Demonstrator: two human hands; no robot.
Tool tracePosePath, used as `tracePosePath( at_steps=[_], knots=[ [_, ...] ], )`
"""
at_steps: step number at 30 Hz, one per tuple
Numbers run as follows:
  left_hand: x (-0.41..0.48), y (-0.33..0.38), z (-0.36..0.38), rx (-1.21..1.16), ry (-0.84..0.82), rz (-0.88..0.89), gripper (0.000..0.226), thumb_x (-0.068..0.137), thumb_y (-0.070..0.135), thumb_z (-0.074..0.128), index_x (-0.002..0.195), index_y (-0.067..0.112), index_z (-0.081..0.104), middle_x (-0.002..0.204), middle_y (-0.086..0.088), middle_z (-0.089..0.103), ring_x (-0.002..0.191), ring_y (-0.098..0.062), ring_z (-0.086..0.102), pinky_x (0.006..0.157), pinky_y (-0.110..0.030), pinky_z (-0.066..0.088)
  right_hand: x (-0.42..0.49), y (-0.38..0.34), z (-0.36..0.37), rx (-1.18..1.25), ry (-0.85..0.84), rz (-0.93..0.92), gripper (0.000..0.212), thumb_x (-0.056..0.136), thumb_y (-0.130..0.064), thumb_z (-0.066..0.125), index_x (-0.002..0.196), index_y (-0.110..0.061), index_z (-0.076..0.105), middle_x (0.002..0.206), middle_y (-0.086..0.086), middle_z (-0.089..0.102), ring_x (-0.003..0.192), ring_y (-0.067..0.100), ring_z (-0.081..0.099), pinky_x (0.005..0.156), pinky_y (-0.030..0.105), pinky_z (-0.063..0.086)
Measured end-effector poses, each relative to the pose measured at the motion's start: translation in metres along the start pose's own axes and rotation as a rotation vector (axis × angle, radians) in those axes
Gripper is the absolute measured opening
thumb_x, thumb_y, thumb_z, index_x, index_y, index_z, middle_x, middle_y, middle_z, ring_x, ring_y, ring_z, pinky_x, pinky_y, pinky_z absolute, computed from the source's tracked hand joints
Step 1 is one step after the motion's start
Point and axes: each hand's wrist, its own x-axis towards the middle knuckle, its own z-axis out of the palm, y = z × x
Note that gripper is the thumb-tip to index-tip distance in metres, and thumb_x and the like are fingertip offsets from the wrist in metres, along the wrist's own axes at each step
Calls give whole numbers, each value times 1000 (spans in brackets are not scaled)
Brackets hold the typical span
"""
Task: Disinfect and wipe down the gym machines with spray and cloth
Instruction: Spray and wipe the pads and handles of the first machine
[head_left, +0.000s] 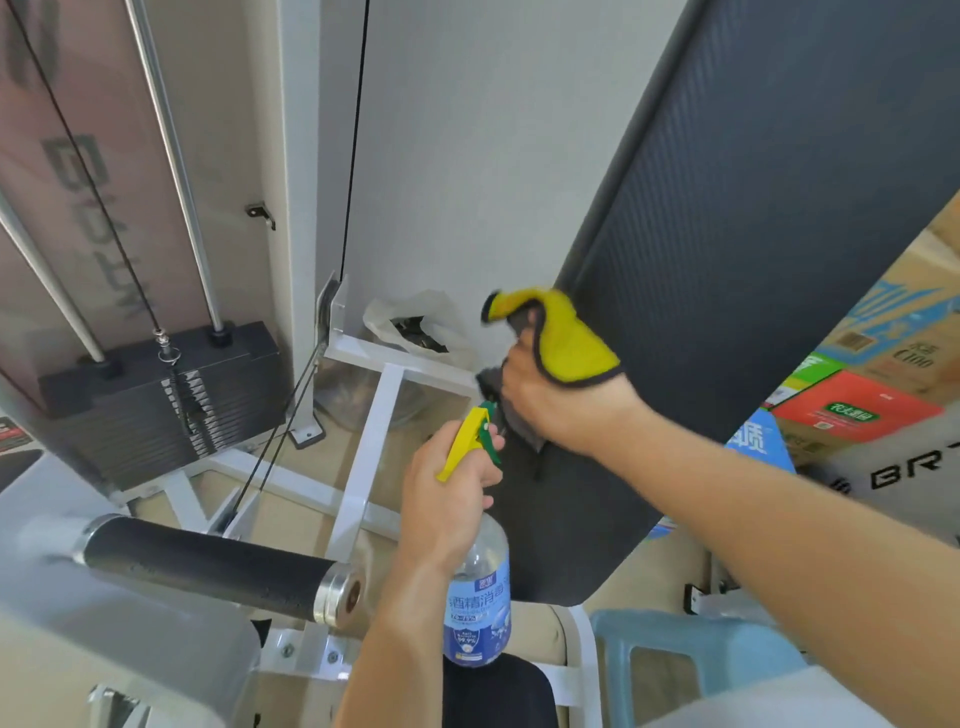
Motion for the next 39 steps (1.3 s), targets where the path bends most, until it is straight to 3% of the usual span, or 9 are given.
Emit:
tracePosePath(
  at_steps=[2,5,11,18,24,26,29,34,39],
  knots=[
    [-2,-11,-6,-42,17,-30,35,64,16,53,89,26,75,95,-1,78,82,-32,76,62,-31,44,-14,-42,2,-66,-9,-207,30,101,-12,36,104,5,62,85,15,58,94,38,54,100,54,34],
    [-3,-21,-12,-46,1,-23,38,65,13,51,90,24,77,98,-5,78,76,-39,76,57,-30,40,-12,-34,-8,151,-126,-313,30,97,-8,41,111,-3,67,97,13,65,103,42,54,100,60,32],
    [0,-23,-11,28,-34,24,44,65,14,49,102,16,74,100,0,77,74,-40,74,57,-31,43,17,86,-17,201,328,146,36,98,-18,44,74,-10,69,73,9,62,83,32,57,102,48,39],
    [8,-31,-27,77,-23,74,38,66,13,50,94,19,75,97,-5,76,67,-34,72,65,-39,46,-2,-47,7,166,201,27,17,90,4,46,82,-6,58,69,13,54,73,30,56,84,51,41],
    [12,-43,-36,123,-15,79,37,62,15,50,88,23,74,81,-15,72,71,-42,70,54,-25,44,-13,-120,19,621,158,35,16,97,-19,44,86,-28,51,76,-13,51,67,4,50,66,22,43],
    [13,-47,-34,124,-31,76,38,63,15,50,93,19,73,92,-8,75,69,-42,69,53,-24,43,-10,-98,12,313,88,-233,31,92,-5,41,83,-24,64,73,-5,58,71,20,57,74,34,46],
    [11,-50,-28,138,-53,68,37,65,14,50,94,19,72,98,0,76,65,-33,68,58,-30,42,5,-17,-8,84,63,-99,23,83,0,50,74,-6,71,65,14,61,72,33,59,80,47,37],
    [6,-48,-20,123,-63,82,39,67,12,49,99,12,72,101,-1,76,65,-32,66,60,-32,44,20,54,-2,164,409,236,41,98,-21,43,71,-5,71,69,10,65,79,32,56,102,46,37],
    [7,-53,-21,140,-35,88,38,66,9,48,96,10,72,98,-6,76,60,-25,65,59,-32,44,1,-24,12,272,384,191,26,91,-9,51,70,-3,66,65,15,56,71,32,55,94,49,36]
  ],
)
